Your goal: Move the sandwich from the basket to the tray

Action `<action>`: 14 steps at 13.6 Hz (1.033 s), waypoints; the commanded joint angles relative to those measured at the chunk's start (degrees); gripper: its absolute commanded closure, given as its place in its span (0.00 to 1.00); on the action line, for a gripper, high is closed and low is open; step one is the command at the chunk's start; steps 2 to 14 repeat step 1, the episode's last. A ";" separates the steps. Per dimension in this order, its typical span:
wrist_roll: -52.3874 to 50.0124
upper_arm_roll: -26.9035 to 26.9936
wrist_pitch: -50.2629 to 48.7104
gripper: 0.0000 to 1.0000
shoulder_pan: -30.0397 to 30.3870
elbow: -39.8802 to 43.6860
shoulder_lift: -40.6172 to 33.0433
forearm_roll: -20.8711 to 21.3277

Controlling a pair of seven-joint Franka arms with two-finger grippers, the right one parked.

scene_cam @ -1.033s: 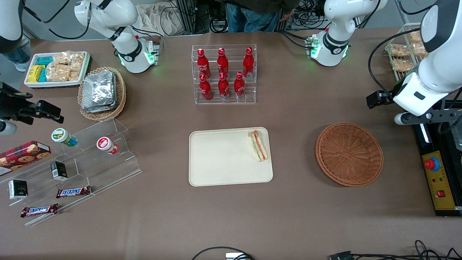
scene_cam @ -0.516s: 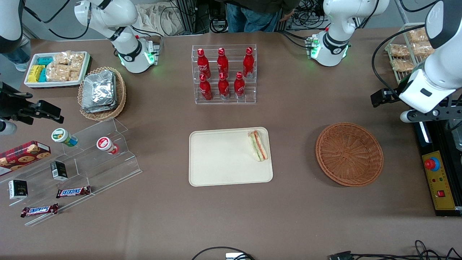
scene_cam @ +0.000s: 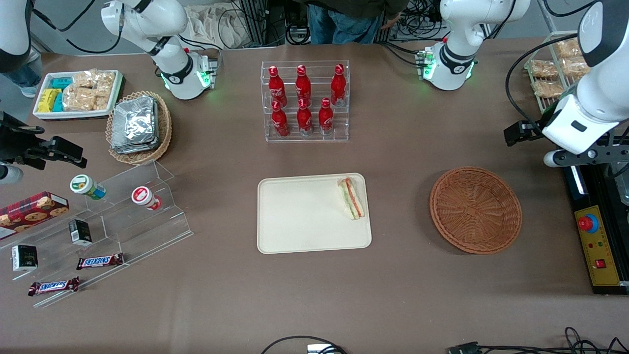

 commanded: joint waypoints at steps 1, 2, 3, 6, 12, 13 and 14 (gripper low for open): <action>0.55 1.10 0.92 0.00 -0.84 -1.16 -1.30 -0.96; 0.55 1.10 0.92 0.00 -0.84 -1.16 -1.30 -0.96; 0.55 1.10 0.92 0.00 -0.84 -1.16 -1.30 -0.96; 0.55 1.10 0.92 0.00 -0.84 -1.16 -1.30 -0.96; 0.55 1.10 0.92 0.00 -0.84 -1.16 -1.30 -0.96; 0.55 1.10 0.92 0.00 -0.84 -1.16 -1.30 -0.96; 0.55 1.10 0.92 0.00 -0.84 -1.16 -1.30 -0.96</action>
